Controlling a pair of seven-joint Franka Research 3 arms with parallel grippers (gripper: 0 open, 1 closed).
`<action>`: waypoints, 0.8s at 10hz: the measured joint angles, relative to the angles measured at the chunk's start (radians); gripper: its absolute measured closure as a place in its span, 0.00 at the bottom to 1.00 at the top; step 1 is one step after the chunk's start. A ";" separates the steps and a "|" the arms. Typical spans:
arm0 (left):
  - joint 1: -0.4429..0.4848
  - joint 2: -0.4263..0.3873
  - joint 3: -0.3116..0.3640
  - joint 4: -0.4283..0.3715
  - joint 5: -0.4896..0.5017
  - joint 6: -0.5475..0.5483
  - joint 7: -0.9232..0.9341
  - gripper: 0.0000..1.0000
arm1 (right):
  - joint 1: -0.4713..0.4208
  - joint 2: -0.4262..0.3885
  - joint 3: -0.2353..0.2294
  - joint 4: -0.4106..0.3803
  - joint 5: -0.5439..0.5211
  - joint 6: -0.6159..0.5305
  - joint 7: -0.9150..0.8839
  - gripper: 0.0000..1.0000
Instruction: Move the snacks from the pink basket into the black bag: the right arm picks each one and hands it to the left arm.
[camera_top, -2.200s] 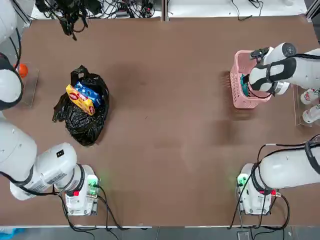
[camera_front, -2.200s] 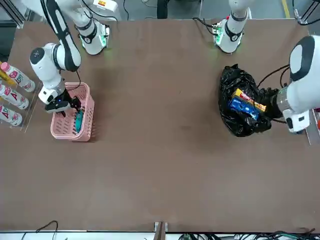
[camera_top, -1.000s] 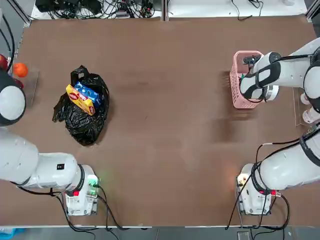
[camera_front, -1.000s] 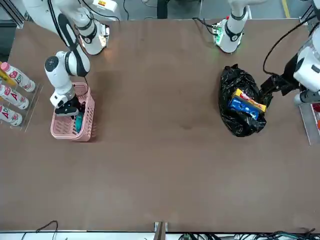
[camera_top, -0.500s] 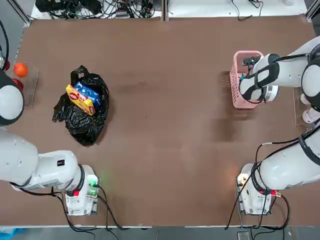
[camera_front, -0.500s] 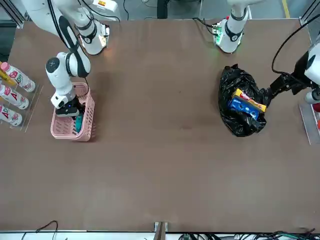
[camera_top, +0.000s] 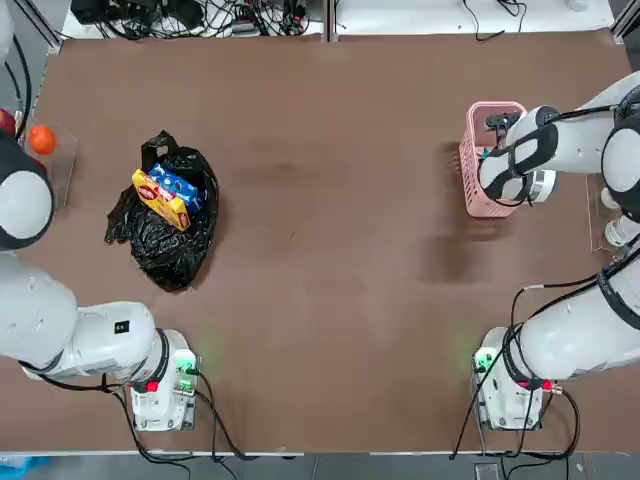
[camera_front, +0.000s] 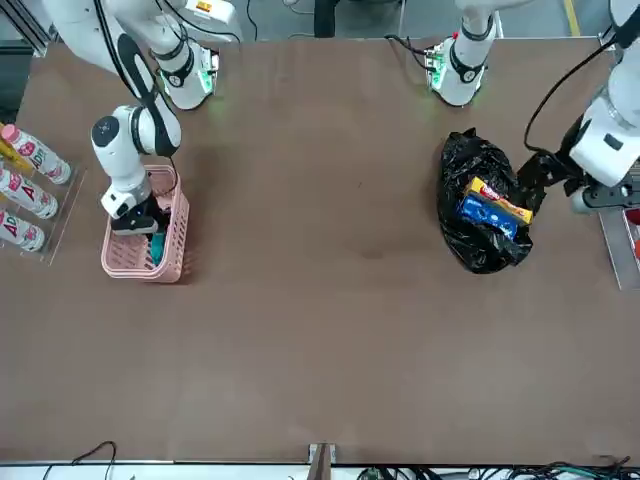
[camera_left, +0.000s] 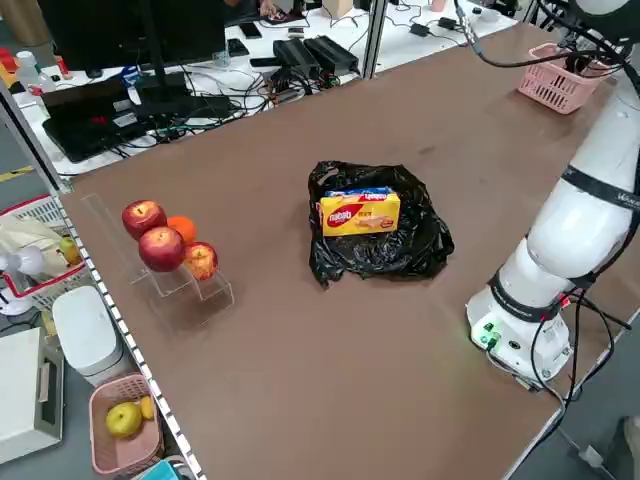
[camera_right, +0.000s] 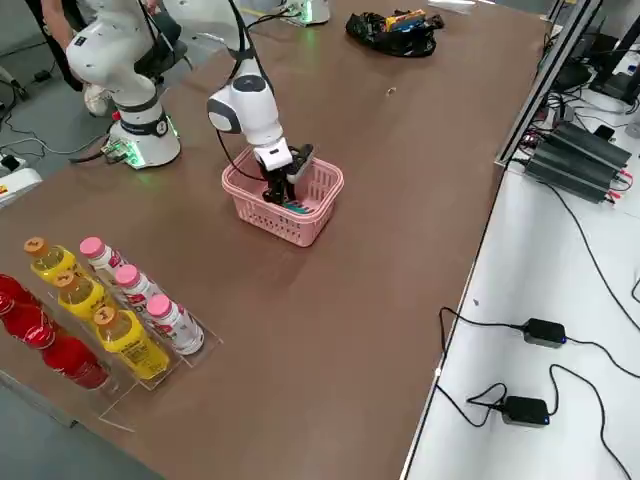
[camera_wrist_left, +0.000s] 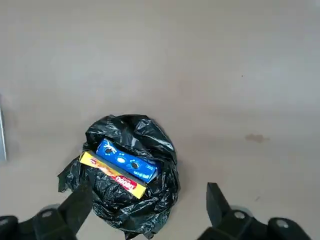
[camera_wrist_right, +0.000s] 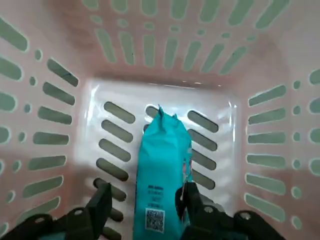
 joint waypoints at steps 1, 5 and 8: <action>0.000 0.006 0.000 0.000 -0.005 0.000 0.003 0.00 | 0.000 0.001 0.000 0.000 0.000 0.000 0.000 0.38; 0.000 0.015 -0.007 0.000 -0.006 0.000 0.004 0.00 | 0.000 0.018 0.000 0.009 0.000 0.001 0.000 0.41; 0.009 0.018 -0.007 0.001 -0.006 0.000 0.003 0.00 | 0.000 0.027 -0.001 0.019 0.000 0.001 -0.001 0.44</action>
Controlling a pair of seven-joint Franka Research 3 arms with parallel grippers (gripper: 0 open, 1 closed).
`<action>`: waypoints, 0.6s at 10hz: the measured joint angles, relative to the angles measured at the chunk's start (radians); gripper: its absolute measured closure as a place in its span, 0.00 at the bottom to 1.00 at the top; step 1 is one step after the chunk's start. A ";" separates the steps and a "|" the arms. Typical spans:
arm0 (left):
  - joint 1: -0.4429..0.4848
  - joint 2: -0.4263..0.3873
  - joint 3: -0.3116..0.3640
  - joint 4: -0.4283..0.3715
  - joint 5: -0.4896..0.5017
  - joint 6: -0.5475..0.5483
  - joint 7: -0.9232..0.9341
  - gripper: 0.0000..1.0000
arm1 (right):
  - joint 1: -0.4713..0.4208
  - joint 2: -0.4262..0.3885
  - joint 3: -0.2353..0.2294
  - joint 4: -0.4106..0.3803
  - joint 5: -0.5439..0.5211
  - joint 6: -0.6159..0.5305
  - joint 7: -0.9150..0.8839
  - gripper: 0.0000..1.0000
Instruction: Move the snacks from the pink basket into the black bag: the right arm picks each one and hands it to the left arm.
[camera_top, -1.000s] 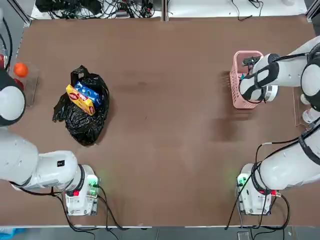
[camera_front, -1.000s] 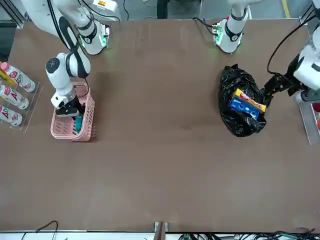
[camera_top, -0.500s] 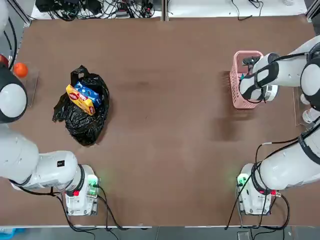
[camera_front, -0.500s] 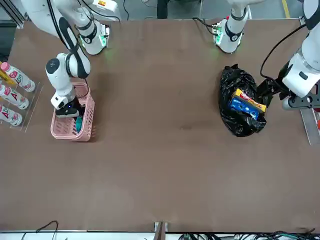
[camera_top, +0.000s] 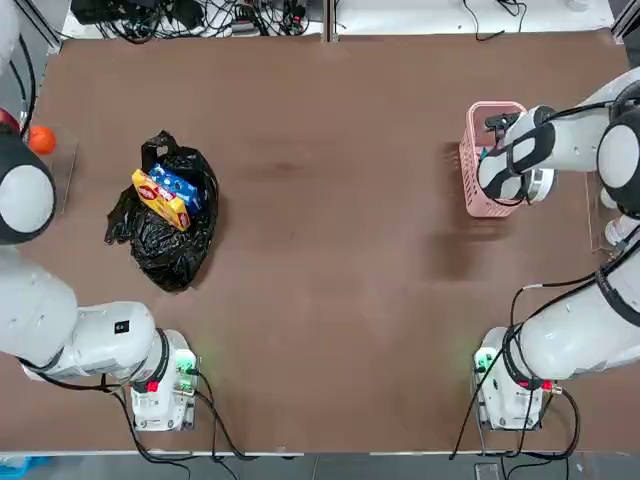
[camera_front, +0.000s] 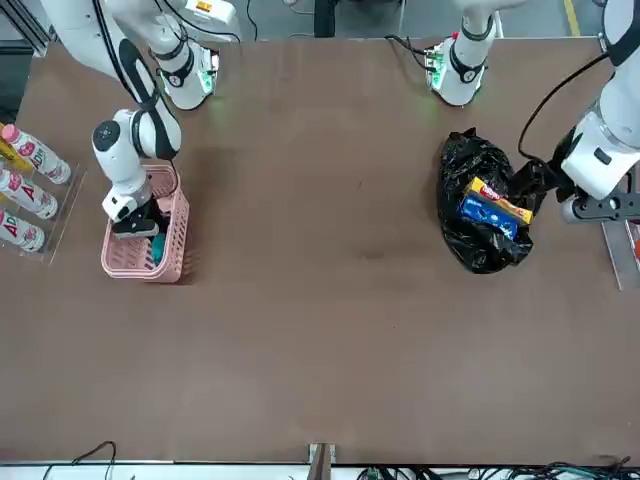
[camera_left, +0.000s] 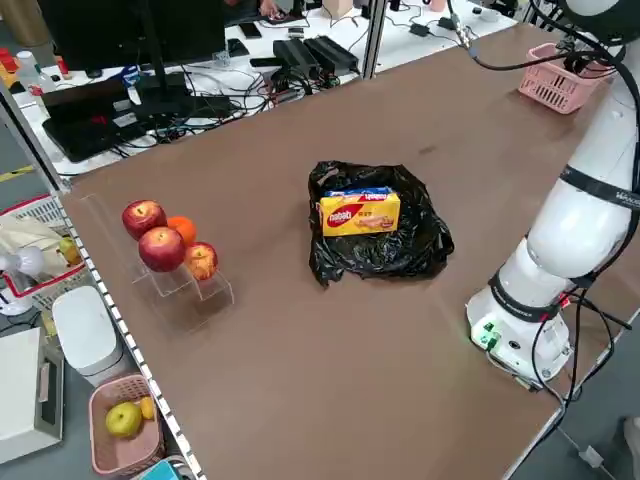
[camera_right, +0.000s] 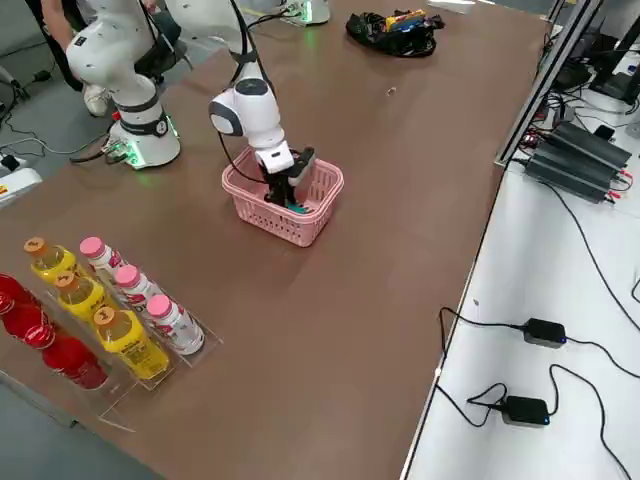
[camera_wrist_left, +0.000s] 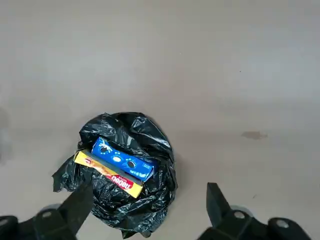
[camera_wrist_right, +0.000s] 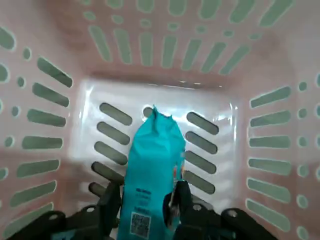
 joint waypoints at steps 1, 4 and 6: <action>0.005 0.000 0.000 0.001 0.000 0.000 0.000 0.00 | 0.000 0.001 0.000 0.001 0.000 0.000 0.000 0.47; 0.008 0.000 0.000 0.004 0.000 0.000 0.001 0.00 | 0.000 0.002 0.000 0.003 -0.001 0.000 -0.001 0.65; 0.008 0.000 0.000 0.005 0.000 0.000 0.003 0.00 | 0.000 0.003 0.000 0.003 -0.001 0.000 -0.001 0.67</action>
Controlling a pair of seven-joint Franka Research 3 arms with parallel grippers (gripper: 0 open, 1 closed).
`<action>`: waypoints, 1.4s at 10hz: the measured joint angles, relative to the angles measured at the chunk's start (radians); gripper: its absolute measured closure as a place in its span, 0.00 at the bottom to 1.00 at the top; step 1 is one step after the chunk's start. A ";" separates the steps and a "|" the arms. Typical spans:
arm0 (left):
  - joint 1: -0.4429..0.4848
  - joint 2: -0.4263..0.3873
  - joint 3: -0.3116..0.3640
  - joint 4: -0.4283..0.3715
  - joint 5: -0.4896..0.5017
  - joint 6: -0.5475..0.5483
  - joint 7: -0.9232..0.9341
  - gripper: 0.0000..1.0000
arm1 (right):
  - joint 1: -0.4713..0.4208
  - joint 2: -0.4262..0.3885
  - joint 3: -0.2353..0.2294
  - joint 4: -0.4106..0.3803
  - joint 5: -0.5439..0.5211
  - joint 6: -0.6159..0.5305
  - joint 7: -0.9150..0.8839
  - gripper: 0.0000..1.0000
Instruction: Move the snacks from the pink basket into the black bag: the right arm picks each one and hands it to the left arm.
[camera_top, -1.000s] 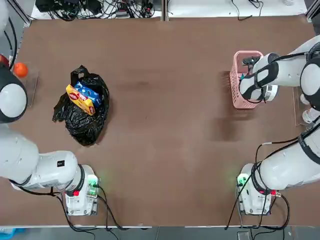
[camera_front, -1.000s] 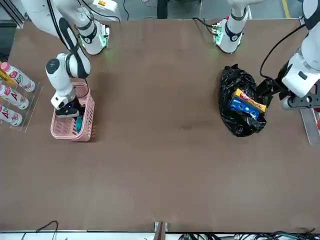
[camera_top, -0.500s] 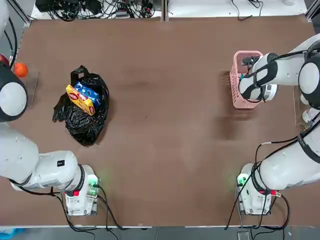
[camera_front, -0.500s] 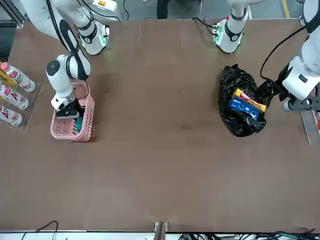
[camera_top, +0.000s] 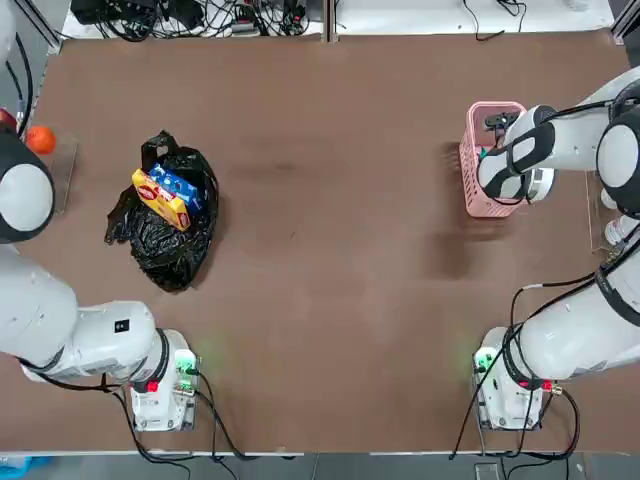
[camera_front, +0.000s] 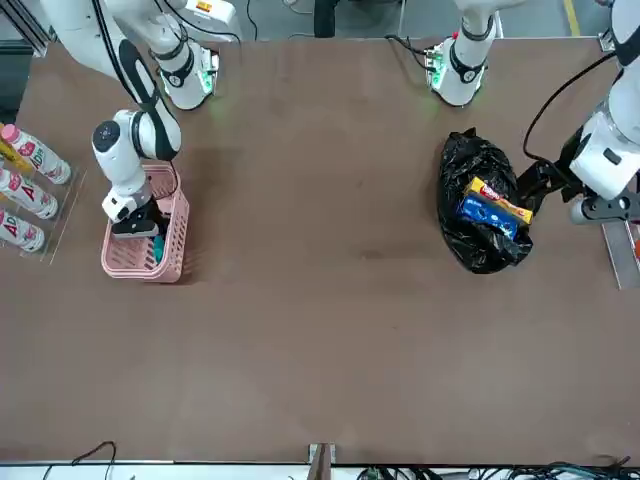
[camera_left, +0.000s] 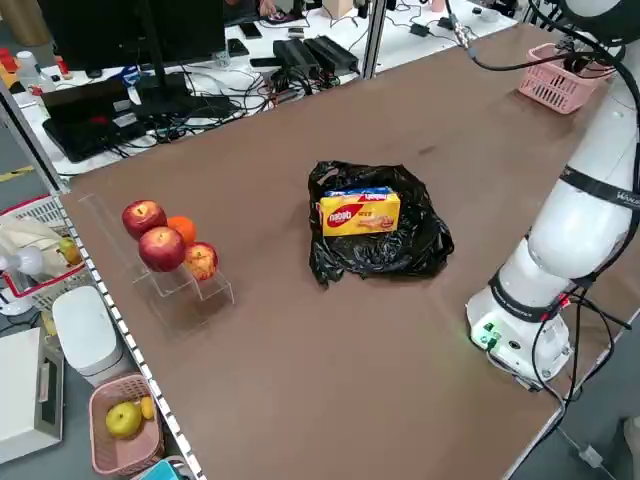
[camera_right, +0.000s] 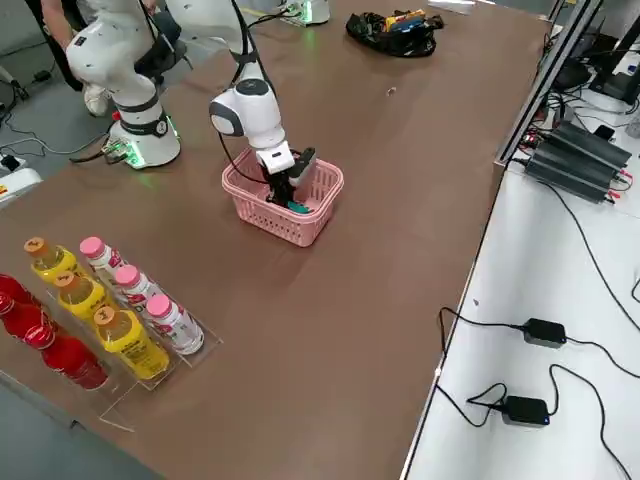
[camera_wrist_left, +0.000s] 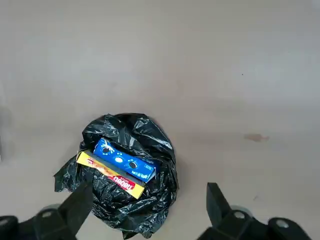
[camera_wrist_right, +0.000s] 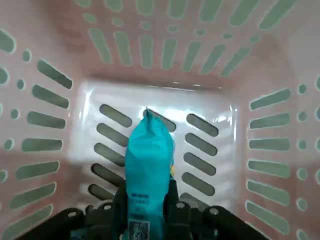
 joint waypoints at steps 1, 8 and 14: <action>-0.001 0.000 0.000 0.000 0.000 -0.001 0.002 0.00 | 0.000 0.000 0.000 0.000 0.000 0.000 0.000 0.67; -0.001 0.004 -0.001 0.000 0.000 -0.005 0.003 0.00 | 0.000 0.000 0.000 0.009 -0.002 0.000 -0.052 0.71; 0.000 0.006 -0.001 0.000 0.000 -0.005 0.003 0.00 | -0.025 -0.091 -0.008 0.201 -0.002 -0.458 -0.155 0.72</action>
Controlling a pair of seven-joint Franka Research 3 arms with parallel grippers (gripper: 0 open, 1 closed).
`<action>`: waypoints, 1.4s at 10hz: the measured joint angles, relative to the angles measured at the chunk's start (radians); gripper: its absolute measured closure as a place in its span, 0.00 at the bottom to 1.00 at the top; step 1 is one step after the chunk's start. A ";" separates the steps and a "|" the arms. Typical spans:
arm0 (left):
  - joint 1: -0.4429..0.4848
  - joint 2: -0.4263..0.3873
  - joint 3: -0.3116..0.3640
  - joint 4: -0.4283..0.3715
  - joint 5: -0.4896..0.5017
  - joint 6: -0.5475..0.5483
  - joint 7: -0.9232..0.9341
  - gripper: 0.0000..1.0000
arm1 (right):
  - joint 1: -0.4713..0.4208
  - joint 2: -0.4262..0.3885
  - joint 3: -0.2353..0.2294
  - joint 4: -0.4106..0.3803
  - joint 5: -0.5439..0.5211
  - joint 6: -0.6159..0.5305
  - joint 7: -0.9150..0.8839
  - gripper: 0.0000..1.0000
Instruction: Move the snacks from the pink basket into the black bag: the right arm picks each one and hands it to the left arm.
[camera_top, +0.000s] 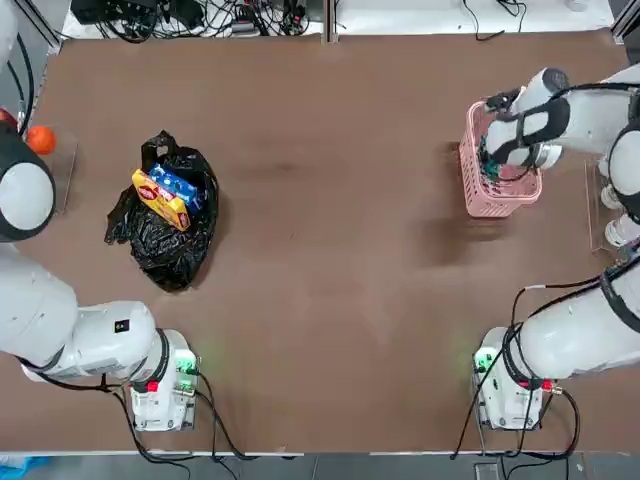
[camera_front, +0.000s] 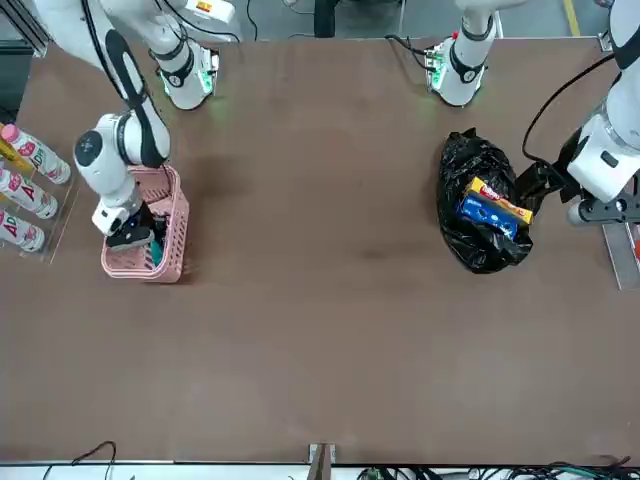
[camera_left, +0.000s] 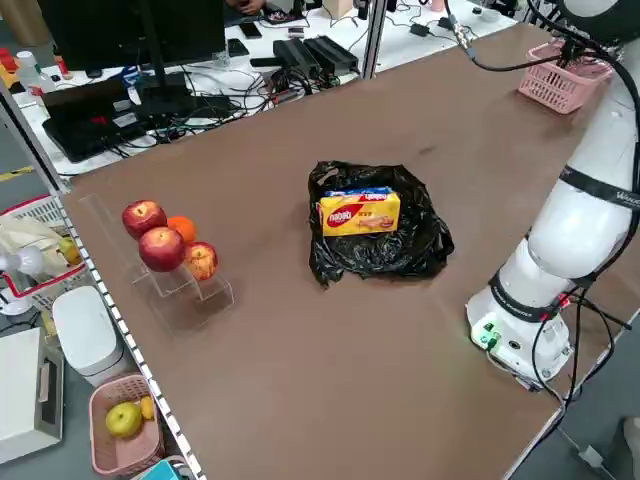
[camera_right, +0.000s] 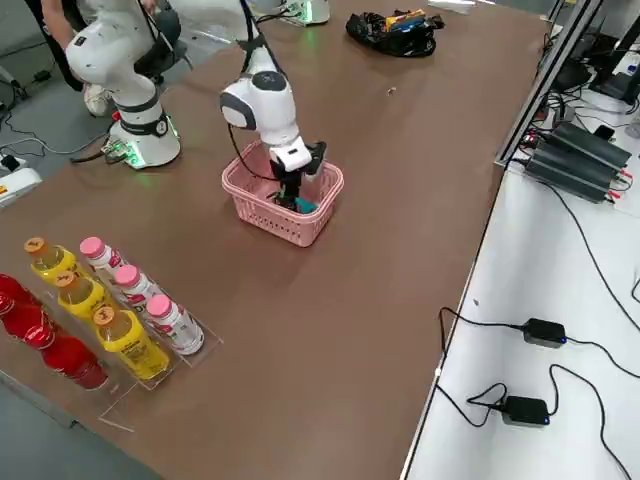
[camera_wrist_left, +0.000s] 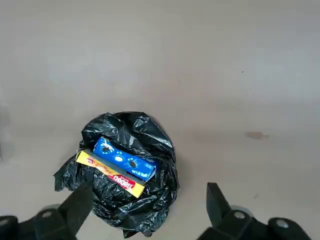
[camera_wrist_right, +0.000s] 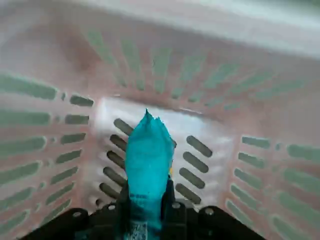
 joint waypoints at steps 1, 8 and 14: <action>0.000 0.000 0.000 0.000 0.000 0.000 0.000 0.00 | -0.006 -0.026 -0.003 0.089 0.000 -0.166 -0.018 0.72; -0.009 0.012 0.000 0.000 0.000 0.000 -0.008 0.00 | -0.014 -0.041 -0.004 0.342 -0.004 -0.557 -0.098 0.72; -0.004 0.014 0.000 0.000 -0.001 0.000 -0.087 0.00 | 0.119 -0.046 0.042 0.583 -0.002 -0.773 -0.124 0.72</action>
